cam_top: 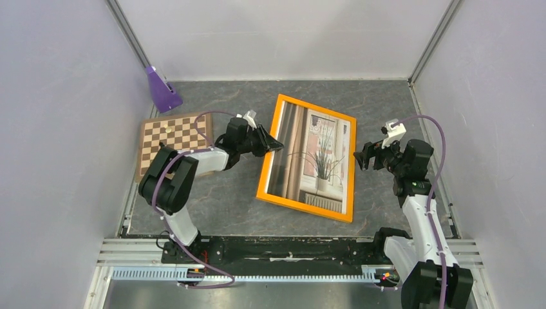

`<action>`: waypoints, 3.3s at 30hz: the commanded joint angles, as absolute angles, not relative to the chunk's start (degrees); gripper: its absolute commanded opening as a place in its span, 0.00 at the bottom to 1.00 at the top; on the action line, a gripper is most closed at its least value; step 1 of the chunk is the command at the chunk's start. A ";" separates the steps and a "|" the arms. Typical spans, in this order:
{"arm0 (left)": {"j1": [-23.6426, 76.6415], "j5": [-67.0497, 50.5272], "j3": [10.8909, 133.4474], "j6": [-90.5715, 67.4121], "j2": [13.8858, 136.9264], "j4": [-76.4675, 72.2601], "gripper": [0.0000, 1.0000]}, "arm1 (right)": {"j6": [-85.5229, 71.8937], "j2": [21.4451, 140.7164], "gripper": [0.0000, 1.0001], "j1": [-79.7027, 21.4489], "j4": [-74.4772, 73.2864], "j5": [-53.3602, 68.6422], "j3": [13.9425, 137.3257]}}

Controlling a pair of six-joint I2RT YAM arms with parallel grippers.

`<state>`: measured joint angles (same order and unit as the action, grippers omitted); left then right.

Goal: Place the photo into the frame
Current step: Turn over the photo frame at the center of the board, then reset both arms

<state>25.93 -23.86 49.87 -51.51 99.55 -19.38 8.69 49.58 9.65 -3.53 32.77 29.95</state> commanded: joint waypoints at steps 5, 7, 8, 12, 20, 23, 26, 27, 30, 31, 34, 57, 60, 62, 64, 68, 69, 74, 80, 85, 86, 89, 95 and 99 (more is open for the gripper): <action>25.49 -15.30 47.40 -53.42 108.43 -23.55 0.11 | 10.55 50.01 0.83 9.79 -0.74 33.35 29.40; 25.33 -14.60 46.90 -53.70 109.57 -23.90 0.15 | 10.63 50.22 0.83 9.76 -0.80 33.35 29.36; 25.36 -14.44 46.64 -53.79 110.17 -23.97 0.18 | 10.63 50.27 0.83 9.77 -0.82 33.43 29.36; 25.14 -13.78 46.57 -53.62 111.36 -23.23 0.26 | 10.64 50.52 0.83 9.75 -0.88 33.45 29.36; 24.74 -13.24 45.88 -53.04 112.00 -22.52 0.41 | 10.63 50.62 0.83 9.75 -0.87 33.51 29.22; 24.40 -13.03 45.98 -52.39 111.56 -21.14 0.52 | 10.81 50.53 0.83 9.77 -1.16 33.40 29.09; 23.95 -13.18 45.88 -52.04 111.15 -20.24 0.58 | 10.79 50.35 0.83 9.76 -1.23 33.40 29.10; 23.82 -13.26 45.87 -51.88 111.00 -19.91 0.59 | 10.82 50.34 0.83 9.76 -1.23 33.44 29.14; 23.39 -13.68 45.97 -51.62 110.25 -19.08 0.63 | 10.90 50.44 0.83 9.75 -1.32 33.40 29.09; 23.32 -13.97 46.04 -51.39 109.83 -18.72 0.66 | 10.90 50.45 0.83 9.76 -1.34 33.46 29.01; 23.20 -13.64 45.88 -51.00 108.04 -17.49 0.79 | 11.07 50.62 0.83 9.76 -1.41 33.50 29.08; 22.92 -2.60 48.60 -32.53 89.38 -0.66 0.87 | 10.70 61.44 0.83 9.23 -2.45 24.06 29.97; 22.80 -1.23 48.70 -27.55 84.78 -0.29 0.87 | 11.11 61.88 0.84 9.22 -0.95 22.79 29.63; 22.80 -0.32 49.52 -24.20 81.99 3.06 0.88 | 11.31 61.67 0.85 9.23 -0.44 21.75 29.70; 22.83 1.38 50.80 -20.57 79.33 5.58 0.90 | 11.50 60.83 0.87 9.18 -0.44 20.82 29.96; 22.76 5.48 54.11 -13.23 75.08 10.27 0.92 | 12.02 57.54 0.94 9.23 -0.44 18.75 29.97; 22.69 6.44 54.96 -11.50 74.10 11.49 0.92 | 12.12 56.42 0.95 9.23 -0.45 17.91 29.89; 22.57 8.52 57.21 -4.92 68.16 13.97 0.92 | 12.55 51.22 0.98 9.19 -1.04 13.90 30.27; 22.54 9.25 56.20 -1.24 60.68 15.83 0.92 | 12.84 47.31 0.98 9.29 -3.62 13.05 31.00; 22.04 11.44 54.33 -0.11 54.88 15.95 0.92 | 14.68 46.01 0.98 9.30 -6.44 10.33 31.72; 21.93 11.68 54.27 -0.09 54.24 16.08 0.93 | 14.91 45.57 0.98 9.24 -7.11 9.44 31.94; 21.66 11.21 53.31 -0.63 52.26 15.46 0.93 | 16.21 44.31 0.98 9.29 -9.20 8.98 32.25; 20.38 9.94 50.22 -2.90 50.97 10.95 0.93 | 18.37 40.86 0.98 9.26 -10.35 10.23 31.30; 20.30 9.41 48.62 -2.68 50.10 9.73 0.93 | 20.13 37.92 0.98 9.31 -9.18 12.00 29.74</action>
